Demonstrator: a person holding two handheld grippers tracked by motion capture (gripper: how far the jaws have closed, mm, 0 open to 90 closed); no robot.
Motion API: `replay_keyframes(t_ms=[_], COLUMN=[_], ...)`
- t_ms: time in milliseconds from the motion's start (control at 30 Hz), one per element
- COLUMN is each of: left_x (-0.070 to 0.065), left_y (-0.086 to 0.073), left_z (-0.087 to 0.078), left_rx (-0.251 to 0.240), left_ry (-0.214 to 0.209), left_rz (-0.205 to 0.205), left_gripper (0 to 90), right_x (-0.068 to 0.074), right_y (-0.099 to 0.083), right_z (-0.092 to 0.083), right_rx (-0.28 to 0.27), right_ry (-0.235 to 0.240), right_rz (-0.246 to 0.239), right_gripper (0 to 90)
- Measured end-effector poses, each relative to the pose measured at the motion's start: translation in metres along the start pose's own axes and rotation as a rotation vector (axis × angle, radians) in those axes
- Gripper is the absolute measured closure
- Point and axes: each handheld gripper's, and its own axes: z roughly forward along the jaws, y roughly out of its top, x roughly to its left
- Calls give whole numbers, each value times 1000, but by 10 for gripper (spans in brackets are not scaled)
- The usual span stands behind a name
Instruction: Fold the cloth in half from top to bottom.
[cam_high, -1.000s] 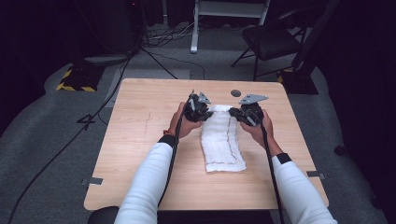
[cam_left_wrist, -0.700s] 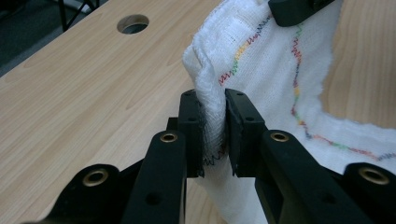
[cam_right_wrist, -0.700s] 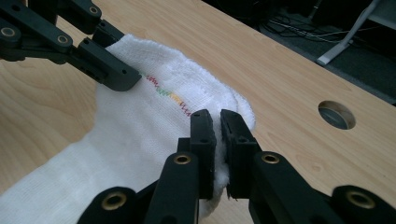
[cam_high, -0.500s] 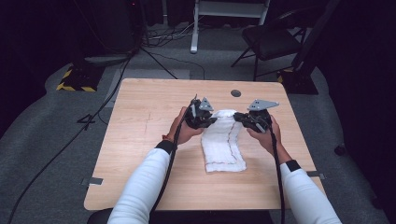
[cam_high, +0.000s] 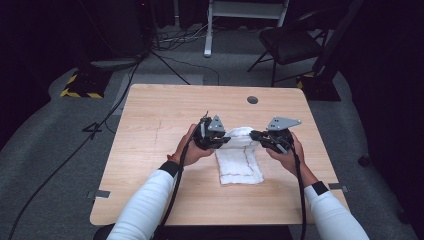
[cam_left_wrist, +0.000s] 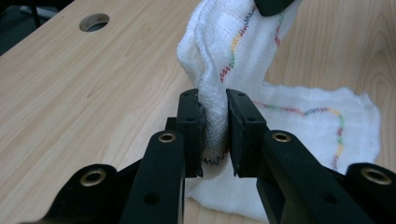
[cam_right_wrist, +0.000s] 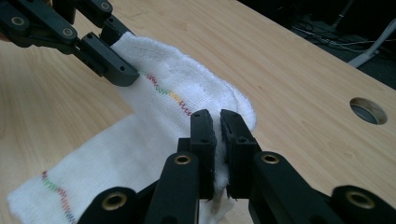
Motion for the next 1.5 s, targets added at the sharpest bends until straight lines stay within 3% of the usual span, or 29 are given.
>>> replay_keyframes(t_ms=[267, 500, 700, 1033, 1133, 1367, 1433, 1500], left_x=[-15, -33, -49, -72, -74, -76, -77, -75], left_y=[-10, -24, -36, -45, -49, -59, -59, -57], left_z=[4, 3, 5, 1, -1, -16, -22, -29], left_rx=[20, 30, 76, 138, 148, 145, 139, 102], left_ry=[-39, -46, -60, -57, -69, -106, -87, -64], left_rz=[11, 35, 60, 140, 124, 78, 70, 42], left_gripper=[760, 745, 719, 681, 662, 544, 491, 443], right_x=[12, 23, 32, 43, 46, 50, 50, 47], right_y=[-16, -31, -46, -67, -73, -84, -84, -81], right_z=[-5, -10, -12, -20, -22, -33, -37, -43], right_rx=[33, 56, 111, 167, 183, 205, 199, 171], right_ry=[24, 56, 91, 128, 144, 114, 96, 76], right_rz=[-25, -38, -39, -62, -64, -48, -43, -24], right_gripper=[840, 836, 810, 762, 733, 629, 590, 553])
